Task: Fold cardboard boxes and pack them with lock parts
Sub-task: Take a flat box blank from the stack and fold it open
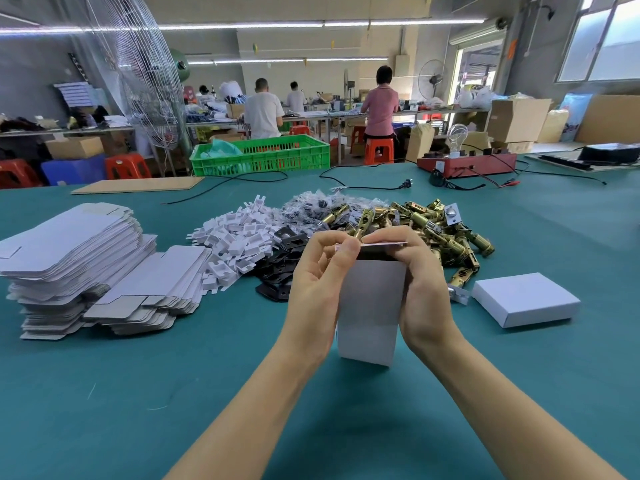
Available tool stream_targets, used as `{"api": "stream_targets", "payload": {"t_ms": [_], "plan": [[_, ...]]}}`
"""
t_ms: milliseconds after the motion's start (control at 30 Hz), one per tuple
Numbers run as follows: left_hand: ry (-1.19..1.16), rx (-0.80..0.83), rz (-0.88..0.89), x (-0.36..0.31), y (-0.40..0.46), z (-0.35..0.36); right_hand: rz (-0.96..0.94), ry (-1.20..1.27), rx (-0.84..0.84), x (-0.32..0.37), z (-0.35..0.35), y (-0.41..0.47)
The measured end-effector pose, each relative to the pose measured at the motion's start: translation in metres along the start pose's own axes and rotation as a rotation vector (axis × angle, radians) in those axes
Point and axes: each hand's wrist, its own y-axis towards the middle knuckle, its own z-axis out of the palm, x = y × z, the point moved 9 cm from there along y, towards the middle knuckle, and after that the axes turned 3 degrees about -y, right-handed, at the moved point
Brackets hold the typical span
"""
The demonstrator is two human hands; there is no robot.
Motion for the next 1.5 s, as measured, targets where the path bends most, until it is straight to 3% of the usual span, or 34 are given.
{"api": "stream_targets", "payload": {"t_ms": [167, 400, 700, 1167, 1500], "plan": [[0.035, -0.033, -0.036, 0.006, 0.0, -0.006, 0.007, -0.172, -0.026, -0.003, 0.0, -0.004], [0.158, -0.047, -0.003, 0.003, 0.001, -0.013, 0.001, -0.175, -0.028, -0.004, 0.0, -0.004], [0.141, -0.077, 0.03, -0.001, 0.002, -0.014, -0.023, -0.176, -0.057, 0.001, 0.001, -0.006], [0.106, -0.12, 0.041, -0.002, 0.0, -0.014, 0.065, 0.007, -0.069, -0.001, 0.004, -0.006], [0.141, -0.099, 0.033, -0.001, 0.0, -0.014, 0.258, 0.261, -0.072, -0.01, -0.001, -0.003]]}}
